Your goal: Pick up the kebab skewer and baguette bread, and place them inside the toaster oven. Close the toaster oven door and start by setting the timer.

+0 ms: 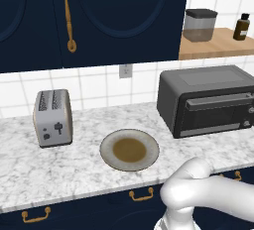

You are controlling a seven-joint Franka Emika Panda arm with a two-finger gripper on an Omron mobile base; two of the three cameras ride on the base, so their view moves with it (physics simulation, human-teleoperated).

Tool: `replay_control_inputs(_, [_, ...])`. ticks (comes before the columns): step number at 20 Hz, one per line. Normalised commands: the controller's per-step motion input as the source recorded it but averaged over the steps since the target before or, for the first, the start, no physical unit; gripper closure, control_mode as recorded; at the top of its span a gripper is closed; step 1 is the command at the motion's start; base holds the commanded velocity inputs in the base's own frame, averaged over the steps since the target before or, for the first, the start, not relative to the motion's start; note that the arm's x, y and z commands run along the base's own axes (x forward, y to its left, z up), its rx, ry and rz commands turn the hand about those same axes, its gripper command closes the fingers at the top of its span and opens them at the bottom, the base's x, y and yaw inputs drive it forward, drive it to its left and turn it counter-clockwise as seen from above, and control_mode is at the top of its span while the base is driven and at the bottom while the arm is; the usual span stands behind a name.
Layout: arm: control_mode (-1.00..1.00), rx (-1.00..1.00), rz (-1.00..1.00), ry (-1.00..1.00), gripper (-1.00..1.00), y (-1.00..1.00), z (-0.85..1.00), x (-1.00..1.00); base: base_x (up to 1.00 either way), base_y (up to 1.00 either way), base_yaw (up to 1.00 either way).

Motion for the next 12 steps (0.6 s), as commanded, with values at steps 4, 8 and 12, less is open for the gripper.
replay_control_inputs(4, [-1.0, 0.0, 0.0, 0.0, -1.0, 0.0, 0.0, 0.12, 0.0, 0.0, 0.0])
replay_control_inputs(8, [-1.0, 0.0, 0.0, 0.0, -1.0, 0.02, 0.0, 0.06, 0.0, 0.0, 0.0])
replay_control_inputs(12, [-1.0, 0.02, 0.0, 0.0, -1.0, 0.0, 0.0, 0.0, 0.0, 0.0, 0.0])
